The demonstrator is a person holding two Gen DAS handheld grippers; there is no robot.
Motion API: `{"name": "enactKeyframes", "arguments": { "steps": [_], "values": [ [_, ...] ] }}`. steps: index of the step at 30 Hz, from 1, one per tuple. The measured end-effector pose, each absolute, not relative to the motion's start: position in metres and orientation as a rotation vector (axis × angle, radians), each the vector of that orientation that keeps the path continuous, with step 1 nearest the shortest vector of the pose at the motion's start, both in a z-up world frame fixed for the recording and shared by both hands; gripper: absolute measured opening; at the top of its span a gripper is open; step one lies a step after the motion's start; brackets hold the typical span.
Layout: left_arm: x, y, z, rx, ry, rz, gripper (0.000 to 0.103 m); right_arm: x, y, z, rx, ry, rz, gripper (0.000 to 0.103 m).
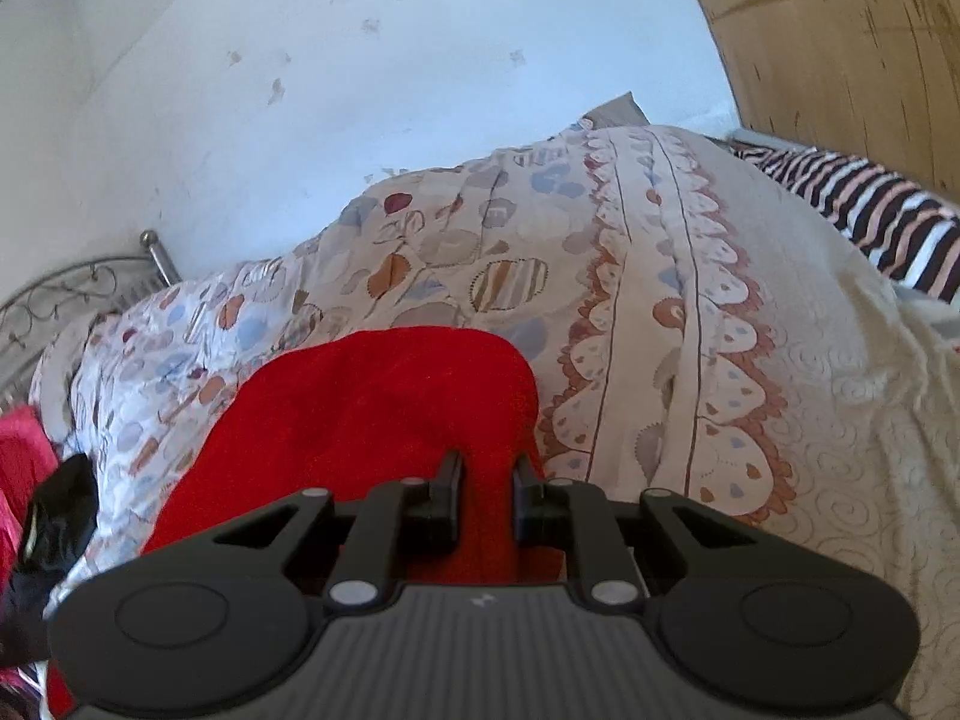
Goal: Fold small clothes
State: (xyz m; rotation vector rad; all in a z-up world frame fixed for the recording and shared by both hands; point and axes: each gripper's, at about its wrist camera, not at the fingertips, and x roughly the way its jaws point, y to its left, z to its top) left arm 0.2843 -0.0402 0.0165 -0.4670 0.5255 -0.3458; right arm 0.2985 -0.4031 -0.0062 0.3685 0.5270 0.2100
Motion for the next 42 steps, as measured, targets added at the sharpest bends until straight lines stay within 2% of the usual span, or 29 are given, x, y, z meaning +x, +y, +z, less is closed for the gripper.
{"name": "enactKeyframes", "arguments": {
  "steps": [5, 8, 9, 10, 13, 23, 29, 37, 42],
  "values": [
    [0.289, -0.047, 0.003, -0.382, 0.617, -0.29, 0.102, 0.291, -0.403, -0.003, 0.369, 0.514, 0.204, 0.024],
    [0.287, -0.043, -0.009, -0.445, 0.633, -0.301, 0.102, 0.27, -0.402, 0.006, 0.348, 0.464, 0.211, 0.047],
    [0.289, -0.043, -0.013, -0.464, 0.643, -0.304, 0.102, 0.262, -0.402, 0.01, 0.343, 0.444, 0.223, 0.06],
    [0.29, -0.043, -0.018, -0.486, 0.653, -0.312, 0.102, 0.252, -0.402, 0.013, 0.33, 0.423, 0.231, 0.07],
    [0.29, -0.042, -0.028, -0.515, 0.672, -0.319, 0.102, 0.223, -0.396, 0.02, 0.271, 0.39, 0.246, 0.082],
    [0.292, -0.043, -0.03, -0.527, 0.677, -0.325, 0.102, 0.193, -0.369, -0.022, 0.236, 0.566, 0.26, 0.087],
    [0.294, -0.039, -0.031, -0.518, 0.692, -0.336, 0.102, 0.185, -0.338, -0.039, 0.089, 0.499, 0.176, 0.094],
    [0.294, -0.03, -0.027, -0.503, 0.694, -0.328, 0.102, 0.175, -0.39, -0.006, 0.338, 0.371, 0.221, 0.094],
    [0.292, -0.033, -0.025, -0.501, 0.692, -0.309, 0.102, 0.234, -0.423, 0.017, 0.41, 0.371, 0.093, 0.095]
  ]
}}
